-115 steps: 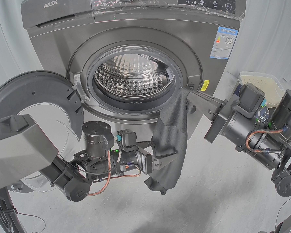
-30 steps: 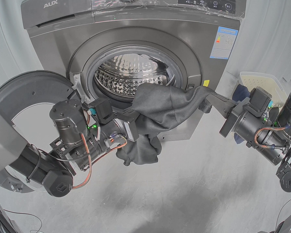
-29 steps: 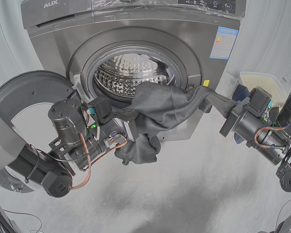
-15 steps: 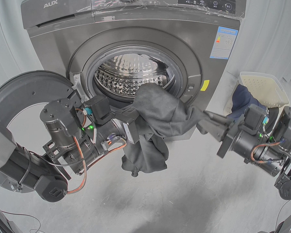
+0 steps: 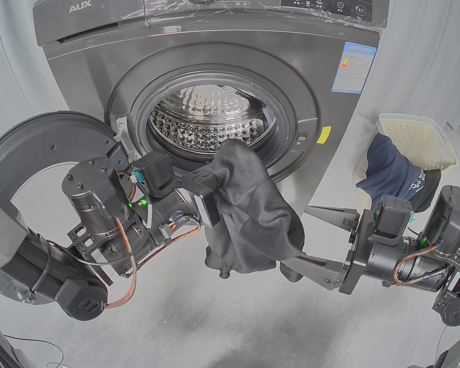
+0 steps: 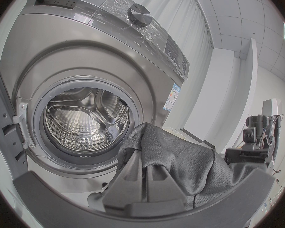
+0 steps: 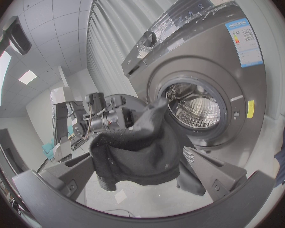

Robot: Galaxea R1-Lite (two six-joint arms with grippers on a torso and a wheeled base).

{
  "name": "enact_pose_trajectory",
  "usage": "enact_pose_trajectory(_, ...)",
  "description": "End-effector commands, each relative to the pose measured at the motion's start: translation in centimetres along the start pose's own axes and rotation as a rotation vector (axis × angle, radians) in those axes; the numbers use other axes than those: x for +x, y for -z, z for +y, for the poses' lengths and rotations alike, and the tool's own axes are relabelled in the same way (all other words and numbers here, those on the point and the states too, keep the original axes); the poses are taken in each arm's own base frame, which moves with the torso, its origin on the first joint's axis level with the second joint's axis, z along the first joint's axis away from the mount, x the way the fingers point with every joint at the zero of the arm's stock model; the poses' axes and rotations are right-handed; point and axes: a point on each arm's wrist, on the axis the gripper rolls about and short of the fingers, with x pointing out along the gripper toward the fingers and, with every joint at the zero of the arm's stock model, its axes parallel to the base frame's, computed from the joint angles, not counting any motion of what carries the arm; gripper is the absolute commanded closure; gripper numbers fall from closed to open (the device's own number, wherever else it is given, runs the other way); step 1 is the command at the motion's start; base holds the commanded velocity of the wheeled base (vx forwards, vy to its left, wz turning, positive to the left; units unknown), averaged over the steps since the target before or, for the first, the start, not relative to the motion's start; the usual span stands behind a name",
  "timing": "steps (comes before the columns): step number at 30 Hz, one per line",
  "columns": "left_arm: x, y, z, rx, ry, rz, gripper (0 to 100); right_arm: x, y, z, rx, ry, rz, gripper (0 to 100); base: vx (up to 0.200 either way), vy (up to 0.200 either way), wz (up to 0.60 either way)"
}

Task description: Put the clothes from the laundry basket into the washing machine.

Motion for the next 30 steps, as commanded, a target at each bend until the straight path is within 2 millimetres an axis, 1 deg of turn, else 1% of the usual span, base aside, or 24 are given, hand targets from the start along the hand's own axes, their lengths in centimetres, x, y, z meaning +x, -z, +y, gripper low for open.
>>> enact_pose_trajectory(1, 0.1, 0.2, 0.4, 0.0, -0.012, 0.005, 100, -1.5, 3.1, -0.2, 0.036, 0.031, 0.127, 0, 0.0, 0.0, 0.0)
enact_pose_trajectory(2, 0.1, 0.2, 0.5, -0.001, -0.015, 0.003, 100, -2.1, 3.8, -0.1, 0.045, 0.036, 0.156, 0, 0.0, 0.0, 0.0)
enact_pose_trajectory(3, 0.1, 0.2, 0.5, 0.0, -0.016, 0.003, 100, -2.3, 4.1, -0.1, 0.049, 0.039, 0.168, 0, 0.0, 0.0, 0.0)
enact_pose_trajectory(4, 0.1, 0.1, 0.7, 0.001, -0.021, 0.001, 100, -3.1, 4.8, 0.0, 0.061, 0.049, 0.202, 0, 0.0, 0.0, 0.0)
enact_pose_trajectory(5, 0.1, 0.1, 0.8, 0.0, -0.02, -0.001, 100, -3.5, 5.2, 0.0, 0.064, 0.054, 0.221, 0, 0.0, 0.0, 0.0)
enact_pose_trajectory(6, 0.1, 0.1, 0.8, 0.0, -0.02, -0.001, 100, -3.5, 5.2, 0.0, 0.064, 0.054, 0.221, 0, 0.0, 0.0, 0.0)
enact_pose_trajectory(7, 0.3, 0.2, 0.8, 0.0, -0.023, -0.001, 100, -4.5, 6.2, 0.0, 0.051, 0.067, 0.271, 0, 0.0, 0.0, 0.0)
enact_pose_trajectory(8, 0.3, 0.2, 0.8, 0.0, -0.023, -0.001, 100, -4.5, 6.2, 0.0, 0.051, 0.067, 0.271, 0, 0.0, 0.0, 0.0)
enact_pose_trajectory(9, 0.2, 0.2, 0.8, -0.002, -0.022, -0.001, 100, -5.0, 6.7, -0.2, 0.04, 0.083, 0.296, 0, 0.0, 0.0, 0.0)
enact_pose_trajectory(12, 0.1, 0.4, 0.6, -0.001, -0.014, 0.002, 100, -4.9, 6.3, -0.5, 0.027, 0.091, 0.27, 0, 0.0, 0.0, 0.0)
enact_pose_trajectory(15, -0.1, 0.5, 0.4, -0.001, -0.007, 0.003, 100, -3.1, 4.7, -1.2, 0.001, 0.09, 0.191, 0, 0.0, 0.0, 0.0)
enact_pose_trajectory(18, -0.3, 0.7, -0.1, -0.004, 0.009, 0.008, 100, 0.1, 3.2, -2.4, -0.021, 0.091, 0.117, 0, 0.0, 0.0, 0.0)
enact_pose_trajectory(22, -0.6, 0.9, -0.1, -0.003, 0.017, 0.02, 100, 2.9, 2.1, -3.6, -0.044, 0.113, 0.057, 0, 0.0, 0.0, 0.0)
enact_pose_trajectory(23, -0.8, 1.0, -0.2, -0.004, 0.032, 0.023, 100, 4.3, 1.6, -4.1, -0.054, 0.116, 0.029, 0, 0.0, 0.0, 0.0)
enact_pose_trajectory(25, -1.0, 1.1, -0.2, -0.004, 0.038, 0.026, 100, 5.1, 1.3, -4.5, -0.061, 0.115, 0.012, 0, 0.0, 0.0, 0.0)
enact_pose_trajectory(26, -1.2, 1.2, -0.2, -0.004, 0.042, 0.028, 100, 6.1, 1.1, -4.9, -0.067, 0.114, -0.005, 0, 0.0, 0.0, 0.0)
enact_pose_trajectory(27, -1.3, 1.3, -0.2, -0.004, 0.045, 0.025, 100, 6.1, 1.1, -4.9, -0.067, 0.114, -0.005, 0, 0.0, 0.0, 0.0)
enact_pose_trajectory(28, -1.3, 1.3, -0.2, -0.004, 0.045, 0.025, 100, 7.3, 0.7, -5.4, -0.074, 0.108, -0.024, 0, 0.0, 0.0, 0.0)
enact_pose_trajectory(29, -1.3, 1.4, -0.2, -0.004, 0.047, 0.025, 100, 7.5, 0.7, -5.5, -0.075, 0.106, -0.026, 0, 0.0, 0.0, 0.0)
enact_pose_trajectory(30, -1.4, 1.3, -0.2, -0.003, 0.048, 0.019, 100, 8.2, 0.6, -5.5, -0.078, 0.098, -0.033, 0, 0.0, 0.0, 0.0)
